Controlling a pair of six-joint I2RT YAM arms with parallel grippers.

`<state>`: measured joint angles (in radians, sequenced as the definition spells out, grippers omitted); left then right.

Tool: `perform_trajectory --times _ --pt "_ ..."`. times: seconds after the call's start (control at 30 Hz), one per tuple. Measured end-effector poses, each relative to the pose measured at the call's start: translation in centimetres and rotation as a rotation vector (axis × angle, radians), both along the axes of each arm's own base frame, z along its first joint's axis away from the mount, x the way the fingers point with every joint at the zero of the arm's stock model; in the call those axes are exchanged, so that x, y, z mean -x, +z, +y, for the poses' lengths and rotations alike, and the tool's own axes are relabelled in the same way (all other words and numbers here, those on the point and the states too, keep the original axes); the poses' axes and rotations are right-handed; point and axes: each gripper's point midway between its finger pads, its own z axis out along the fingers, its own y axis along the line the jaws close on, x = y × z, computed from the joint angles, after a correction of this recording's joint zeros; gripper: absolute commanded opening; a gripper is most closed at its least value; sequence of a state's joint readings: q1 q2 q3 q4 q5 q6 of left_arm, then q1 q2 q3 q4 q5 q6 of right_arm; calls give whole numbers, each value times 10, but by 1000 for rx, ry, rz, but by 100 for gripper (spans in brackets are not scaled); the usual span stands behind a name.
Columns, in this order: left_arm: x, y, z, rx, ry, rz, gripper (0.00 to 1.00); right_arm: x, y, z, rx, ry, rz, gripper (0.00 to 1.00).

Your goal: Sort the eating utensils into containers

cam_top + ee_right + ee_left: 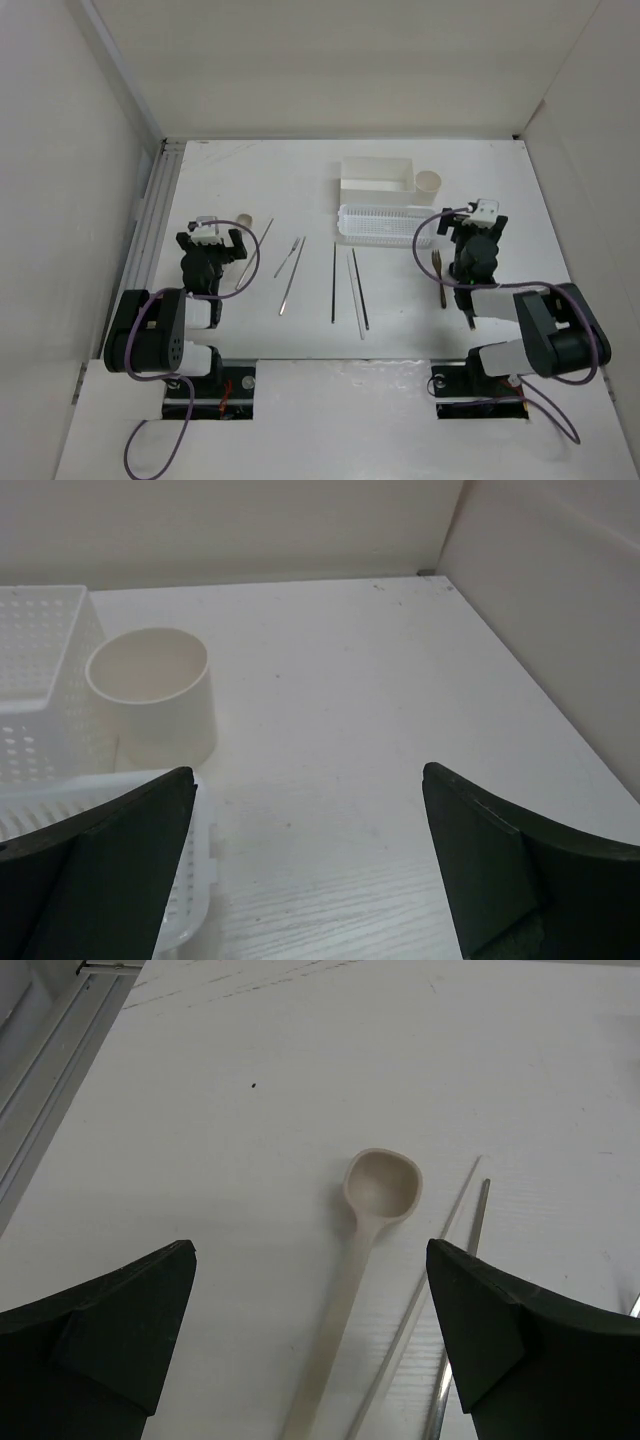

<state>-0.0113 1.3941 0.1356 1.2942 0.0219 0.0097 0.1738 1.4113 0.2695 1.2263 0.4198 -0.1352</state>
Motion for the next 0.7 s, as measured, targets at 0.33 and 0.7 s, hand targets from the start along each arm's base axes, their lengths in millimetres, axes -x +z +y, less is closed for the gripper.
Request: perform_trajectory --times 0.33,0.7 --pt "3 3 -15 -27 -71 -10 100 28 238 11 19 -76 -195 100" --pt "-39 267 -68 -314 -401 -349 100 60 265 63 178 152 132 100"
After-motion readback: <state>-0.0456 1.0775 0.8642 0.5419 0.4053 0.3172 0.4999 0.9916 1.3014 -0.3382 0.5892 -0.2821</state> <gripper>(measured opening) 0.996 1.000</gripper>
